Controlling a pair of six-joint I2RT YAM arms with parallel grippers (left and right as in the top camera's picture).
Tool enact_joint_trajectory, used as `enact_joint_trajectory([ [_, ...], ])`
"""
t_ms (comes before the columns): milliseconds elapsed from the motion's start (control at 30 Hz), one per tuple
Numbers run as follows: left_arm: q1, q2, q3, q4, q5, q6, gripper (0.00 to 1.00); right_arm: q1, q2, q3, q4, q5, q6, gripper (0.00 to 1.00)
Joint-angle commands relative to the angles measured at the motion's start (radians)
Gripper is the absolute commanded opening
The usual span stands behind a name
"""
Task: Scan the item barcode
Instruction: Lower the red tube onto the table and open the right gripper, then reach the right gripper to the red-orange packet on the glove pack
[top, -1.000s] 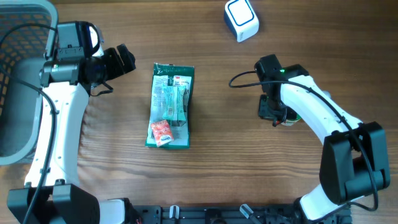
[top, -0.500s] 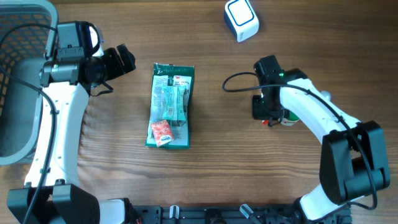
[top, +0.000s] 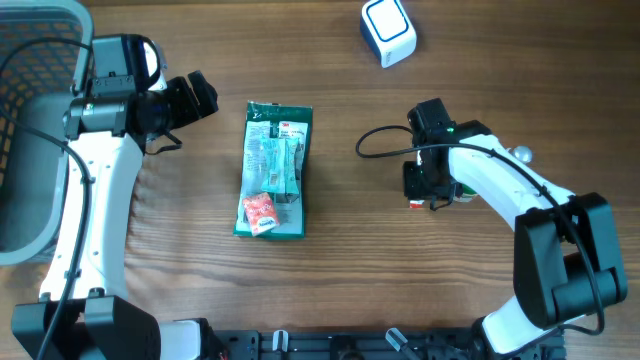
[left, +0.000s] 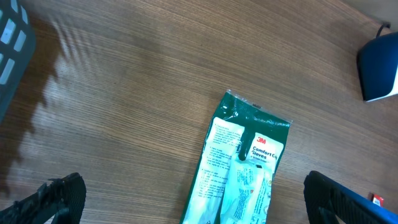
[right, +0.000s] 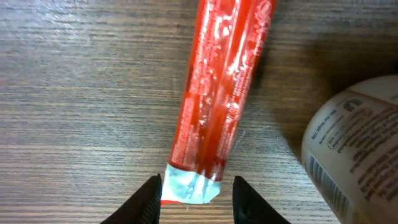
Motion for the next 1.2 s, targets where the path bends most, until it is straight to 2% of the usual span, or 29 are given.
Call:
enact_joint_trajectory([
  [0, 0.004, -0.003, 0.012, 0.002, 0.011, 0.021, 1.0, 0.002, 0.011, -0.007, 0.031, -0.013, -0.001, 0.38],
  [233, 0.004, -0.003, 0.012, 0.002, 0.011, 0.021, 1.0, 0.065, 0.011, -0.007, 0.148, -0.209, 0.004, 0.4],
  [533, 0.004, -0.003, 0.012, 0.002, 0.011, 0.021, 1.0, 0.263, 0.011, -0.007, 0.437, -0.431, 0.244, 0.43],
  [767, 0.004, -0.003, 0.012, 0.002, 0.011, 0.021, 1.0, 0.44, 0.011, -0.007, 0.621, -0.368, 0.268, 0.43],
  [933, 0.004, -0.003, 0.012, 0.002, 0.012, 0.021, 1.0, 0.531, 0.011, -0.007, 0.655, -0.212, 0.268, 0.5],
  [1167, 0.004, -0.003, 0.012, 0.002, 0.011, 0.021, 1.0, 0.586, 0.012, -0.007, 0.707, -0.193, 0.268, 0.51],
])
